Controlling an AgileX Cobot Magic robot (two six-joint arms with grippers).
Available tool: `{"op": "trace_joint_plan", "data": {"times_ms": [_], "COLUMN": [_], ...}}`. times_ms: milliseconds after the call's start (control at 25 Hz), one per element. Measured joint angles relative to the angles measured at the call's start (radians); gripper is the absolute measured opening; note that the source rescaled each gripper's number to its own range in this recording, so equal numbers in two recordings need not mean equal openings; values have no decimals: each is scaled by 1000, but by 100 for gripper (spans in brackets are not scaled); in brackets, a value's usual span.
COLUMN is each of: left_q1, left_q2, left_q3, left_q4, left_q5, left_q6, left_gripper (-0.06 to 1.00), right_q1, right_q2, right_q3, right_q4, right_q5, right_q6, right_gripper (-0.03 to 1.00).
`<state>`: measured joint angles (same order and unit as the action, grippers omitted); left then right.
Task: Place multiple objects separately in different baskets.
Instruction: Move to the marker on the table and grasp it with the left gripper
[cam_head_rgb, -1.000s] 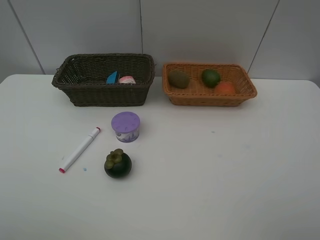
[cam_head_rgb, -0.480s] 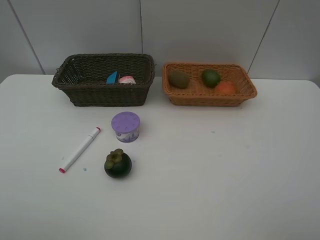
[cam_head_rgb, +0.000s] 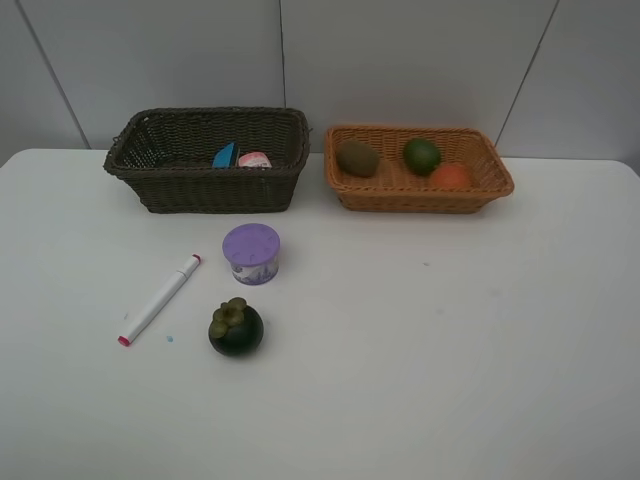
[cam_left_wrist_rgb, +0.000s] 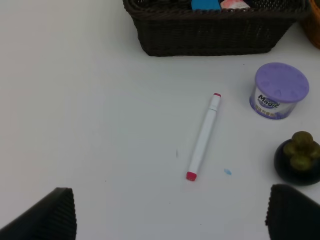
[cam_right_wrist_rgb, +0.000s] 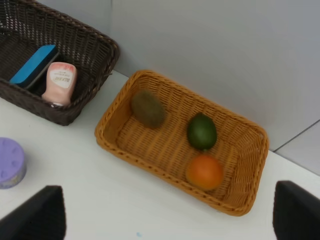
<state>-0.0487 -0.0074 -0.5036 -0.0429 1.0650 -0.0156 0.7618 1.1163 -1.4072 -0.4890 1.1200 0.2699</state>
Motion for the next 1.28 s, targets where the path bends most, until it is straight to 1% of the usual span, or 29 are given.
{"op": "trace_joint_plan", "data": {"times_ms": [120,240,480,680,960,1080,1280], "left_q1": [0,0,0,0,0,0,0], "left_q2": [0,0,0,0,0,0,0], "left_q3": [0,0,0,0,0,0,0], "left_q4": [0,0,0,0,0,0,0], "left_q5": [0,0,0,0,0,0,0], "left_q6": [0,0,0,0,0,0,0], "left_gripper": [100,100,100,100,100,100,100], "right_q1": [0,0,1,1,1,1,1], "right_q2": [-122,-232,-428,-577,-765,-837,-956], "right_q3": [138,251,422,538,666,715,799], "right_q4": [52,110,219,358,489,501,506], "right_q5": [-63,-90,-100,-100,-72,-62,-57], "right_q6": [-17,-75,-256,-368,-388,-381,-313], "right_gripper": [100,100,100,100,100,100,100]}}
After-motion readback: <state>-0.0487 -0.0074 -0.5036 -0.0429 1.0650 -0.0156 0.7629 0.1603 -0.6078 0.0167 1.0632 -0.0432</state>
